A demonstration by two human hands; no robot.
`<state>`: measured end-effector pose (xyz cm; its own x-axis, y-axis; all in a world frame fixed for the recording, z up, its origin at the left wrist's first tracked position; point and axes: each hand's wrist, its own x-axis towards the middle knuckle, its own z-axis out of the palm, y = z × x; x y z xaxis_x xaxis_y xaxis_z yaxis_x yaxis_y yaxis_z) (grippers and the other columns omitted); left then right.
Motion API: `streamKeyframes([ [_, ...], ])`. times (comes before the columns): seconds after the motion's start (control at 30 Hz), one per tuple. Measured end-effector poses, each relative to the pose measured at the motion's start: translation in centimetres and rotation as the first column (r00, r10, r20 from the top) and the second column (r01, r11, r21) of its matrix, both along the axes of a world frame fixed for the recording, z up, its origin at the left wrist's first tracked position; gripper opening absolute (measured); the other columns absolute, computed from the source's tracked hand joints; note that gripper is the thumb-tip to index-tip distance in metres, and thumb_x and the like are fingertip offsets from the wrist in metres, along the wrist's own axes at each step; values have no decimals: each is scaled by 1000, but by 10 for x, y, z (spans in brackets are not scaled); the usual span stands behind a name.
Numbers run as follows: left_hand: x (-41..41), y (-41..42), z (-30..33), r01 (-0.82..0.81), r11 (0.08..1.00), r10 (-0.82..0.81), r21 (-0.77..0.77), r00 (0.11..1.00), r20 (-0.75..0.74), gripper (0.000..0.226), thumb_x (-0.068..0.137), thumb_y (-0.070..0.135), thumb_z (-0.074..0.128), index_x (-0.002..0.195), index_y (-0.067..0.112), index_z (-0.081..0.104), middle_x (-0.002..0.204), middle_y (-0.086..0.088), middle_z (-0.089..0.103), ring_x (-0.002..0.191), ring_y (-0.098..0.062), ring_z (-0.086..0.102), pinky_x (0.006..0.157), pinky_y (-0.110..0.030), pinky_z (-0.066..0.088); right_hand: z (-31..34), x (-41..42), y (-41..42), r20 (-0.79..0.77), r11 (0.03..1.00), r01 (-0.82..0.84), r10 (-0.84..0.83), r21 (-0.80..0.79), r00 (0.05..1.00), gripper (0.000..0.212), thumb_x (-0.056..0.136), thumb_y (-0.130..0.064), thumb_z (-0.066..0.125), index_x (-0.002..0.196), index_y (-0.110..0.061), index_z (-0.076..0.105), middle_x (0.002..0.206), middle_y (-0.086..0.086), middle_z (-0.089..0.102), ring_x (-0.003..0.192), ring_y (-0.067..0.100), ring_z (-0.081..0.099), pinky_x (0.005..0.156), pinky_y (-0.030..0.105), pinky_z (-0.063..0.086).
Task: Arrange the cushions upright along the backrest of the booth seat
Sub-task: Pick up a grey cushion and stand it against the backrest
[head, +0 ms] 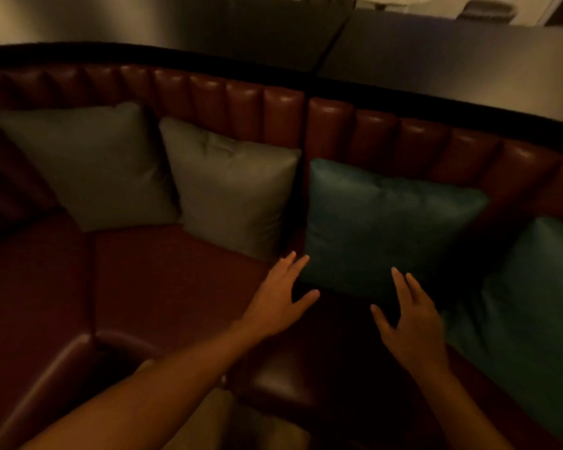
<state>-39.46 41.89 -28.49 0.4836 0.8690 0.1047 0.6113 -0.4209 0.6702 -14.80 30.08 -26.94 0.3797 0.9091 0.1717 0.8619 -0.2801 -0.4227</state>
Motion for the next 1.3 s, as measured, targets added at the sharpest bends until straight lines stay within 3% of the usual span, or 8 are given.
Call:
streamKeyframes([
  [0.13, -84, 25, 74, -82, 986, 90, 143, 995, -44, 84, 87, 69, 43, 157, 25, 29, 165, -13, 23, 151, -36, 23, 121, -46, 28, 81, -84, 34, 40, 997, -46, 43, 66, 998, 84, 90, -54, 61, 161, -25, 27, 158, 22, 38, 141, 41, 42, 111, 53, 41],
  [0.37, -203, 43, 197, -210, 938, 232, 277, 971, -49, 85, 88, 69, 44, 159, 28, 22, 167, -11, 15, 153, -34, 16, 121, -49, 26, 210, -221, 85, 58, 968, -197, 190, 155, 980, 89, 91, -59, 61, 163, -33, 14, 168, 12, 21, 153, 31, 25, 122, 51, 27],
  [0.6, -321, 44, 261, -401, 880, 408, 254, 913, 28, 91, 84, 75, 44, 159, 30, 19, 169, -7, 9, 155, -30, 11, 124, -46, 18, 284, -304, 113, 116, 888, -405, 388, 218, 914, 92, 91, -64, 59, 163, -35, 10, 171, 10, 8, 155, 33, 18, 123, 49, 21],
  [0.9, -438, 62, 242, -540, 828, 541, 151, 840, 43, 91, 87, 76, 46, 159, 30, 14, 168, -4, 15, 154, -23, 14, 123, -48, 23, 266, -394, 156, 41, 863, -479, 479, 163, 877, 92, 92, -66, 56, 163, -36, 5, 171, 8, 8, 156, 29, 15, 124, 48, 24],
  [1.17, -513, 180, 191, -542, 838, 541, 68, 840, 33, 88, 90, 68, 53, 159, 32, 12, 168, -4, 12, 154, -24, 14, 119, -45, 22, 207, -495, 277, -70, 902, -421, 427, 93, 901, 95, 91, -68, 56, 162, -39, 0, 172, 5, 1, 157, 30, 10, 123, 54, 24],
  [1.3, -558, 237, 167, -529, 848, 529, 43, 849, 14, 91, 90, 59, 61, 160, 24, 14, 167, -5, 16, 153, -22, 18, 118, -39, 24, 183, -538, 336, -175, 933, -344, 358, 105, 917, 97, 92, -64, 60, 162, -38, -1, 172, 0, -2, 157, 28, 9, 119, 53, 27],
])
